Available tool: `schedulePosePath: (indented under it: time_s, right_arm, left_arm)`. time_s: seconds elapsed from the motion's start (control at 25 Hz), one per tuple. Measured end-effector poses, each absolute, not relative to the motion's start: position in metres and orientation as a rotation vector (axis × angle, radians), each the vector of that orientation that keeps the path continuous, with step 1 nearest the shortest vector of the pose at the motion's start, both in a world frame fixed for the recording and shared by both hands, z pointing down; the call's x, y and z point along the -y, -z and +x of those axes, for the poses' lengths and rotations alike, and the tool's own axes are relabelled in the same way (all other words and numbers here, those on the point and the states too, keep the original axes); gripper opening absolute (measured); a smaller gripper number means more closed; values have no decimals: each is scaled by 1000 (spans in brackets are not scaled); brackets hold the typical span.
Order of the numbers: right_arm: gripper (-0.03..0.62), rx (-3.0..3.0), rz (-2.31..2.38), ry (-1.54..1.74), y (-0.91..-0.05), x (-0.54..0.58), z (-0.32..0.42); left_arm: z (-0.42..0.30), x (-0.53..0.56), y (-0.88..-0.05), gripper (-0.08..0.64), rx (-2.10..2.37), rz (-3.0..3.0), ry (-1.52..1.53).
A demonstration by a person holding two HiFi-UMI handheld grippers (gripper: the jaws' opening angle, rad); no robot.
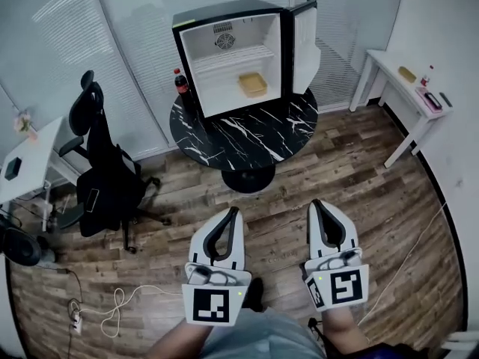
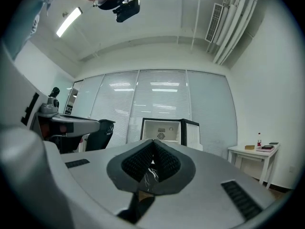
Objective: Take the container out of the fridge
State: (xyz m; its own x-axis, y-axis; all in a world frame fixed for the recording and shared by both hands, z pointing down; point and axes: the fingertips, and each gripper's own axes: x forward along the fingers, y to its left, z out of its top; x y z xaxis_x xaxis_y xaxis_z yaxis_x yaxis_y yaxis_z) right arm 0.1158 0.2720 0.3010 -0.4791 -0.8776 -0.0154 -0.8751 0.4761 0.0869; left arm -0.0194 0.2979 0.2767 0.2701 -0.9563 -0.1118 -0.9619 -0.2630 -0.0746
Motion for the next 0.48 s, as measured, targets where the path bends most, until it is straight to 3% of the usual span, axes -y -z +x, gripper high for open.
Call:
schedulePosePath:
  time_s: [0.48]
  right_arm:
    - [14, 2633, 1653, 199, -280, -193, 114]
  left_arm:
    - [-27, -209, -270, 14, -1779, -2431, -107]
